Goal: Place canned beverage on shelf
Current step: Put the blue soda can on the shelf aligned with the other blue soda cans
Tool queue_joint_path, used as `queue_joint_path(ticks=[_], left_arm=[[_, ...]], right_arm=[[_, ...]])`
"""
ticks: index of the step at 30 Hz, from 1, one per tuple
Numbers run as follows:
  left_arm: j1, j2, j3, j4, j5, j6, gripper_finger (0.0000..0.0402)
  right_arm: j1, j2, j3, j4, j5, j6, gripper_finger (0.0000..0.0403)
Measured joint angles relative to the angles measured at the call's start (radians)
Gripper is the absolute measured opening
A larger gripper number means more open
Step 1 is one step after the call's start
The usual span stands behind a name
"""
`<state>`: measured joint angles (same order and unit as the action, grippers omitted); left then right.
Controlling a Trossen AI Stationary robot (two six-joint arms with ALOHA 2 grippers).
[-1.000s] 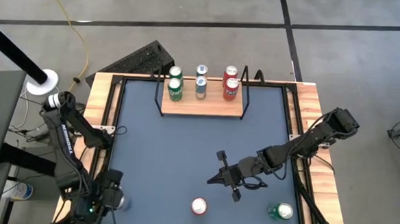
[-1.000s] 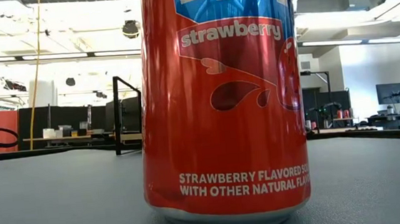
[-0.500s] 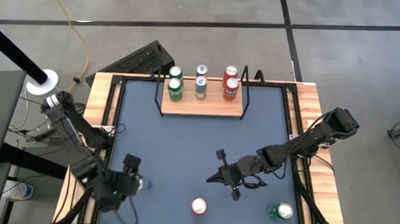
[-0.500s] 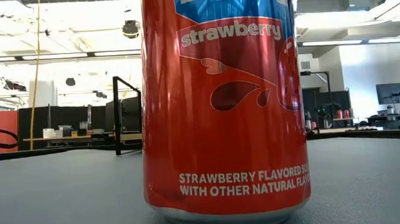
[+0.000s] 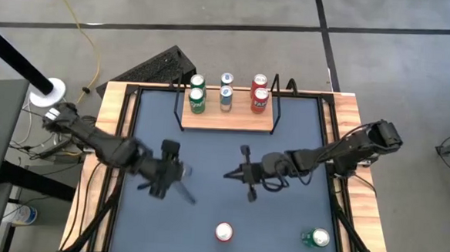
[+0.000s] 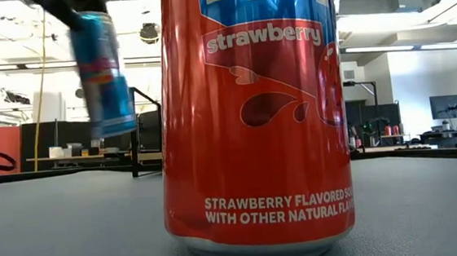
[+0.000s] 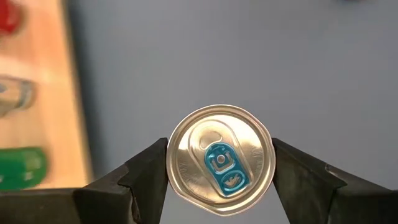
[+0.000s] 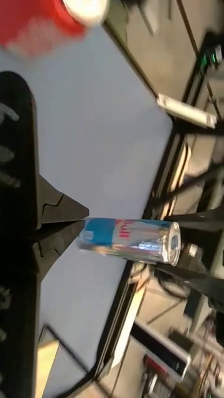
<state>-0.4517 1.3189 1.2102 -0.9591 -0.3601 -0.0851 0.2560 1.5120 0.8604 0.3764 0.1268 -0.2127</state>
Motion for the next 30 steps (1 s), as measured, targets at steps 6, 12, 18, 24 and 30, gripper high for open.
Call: queue_joint_path(ticks=[6,12,18,24,30], left_arm=[[0.221,-0.047,0.0,0.059,0.076,0.104,0.0235],[0.435,-0.042,0.0,0.157,0.205,0.209,0.0235],[0.622,0.009,0.02,0.262,0.387,0.309,0.0235],[0.721,0.082,0.103,0.26,0.397,0.294,0.0235],[0.749,0.143,0.129,0.245,0.406,0.285,0.0235]], right_arm=[[-0.075,0.0,0.0,0.014,0.0,0.006,0.0],[-0.112,0.0,0.0,-0.005,0.002,0.01,0.0],[-0.122,-0.002,0.0,-0.078,0.008,-0.015,0.0],[-0.201,-0.012,0.0,-0.09,0.008,0.004,0.0],[-0.304,0.003,0.0,-0.071,-0.055,0.049,0.0029]])
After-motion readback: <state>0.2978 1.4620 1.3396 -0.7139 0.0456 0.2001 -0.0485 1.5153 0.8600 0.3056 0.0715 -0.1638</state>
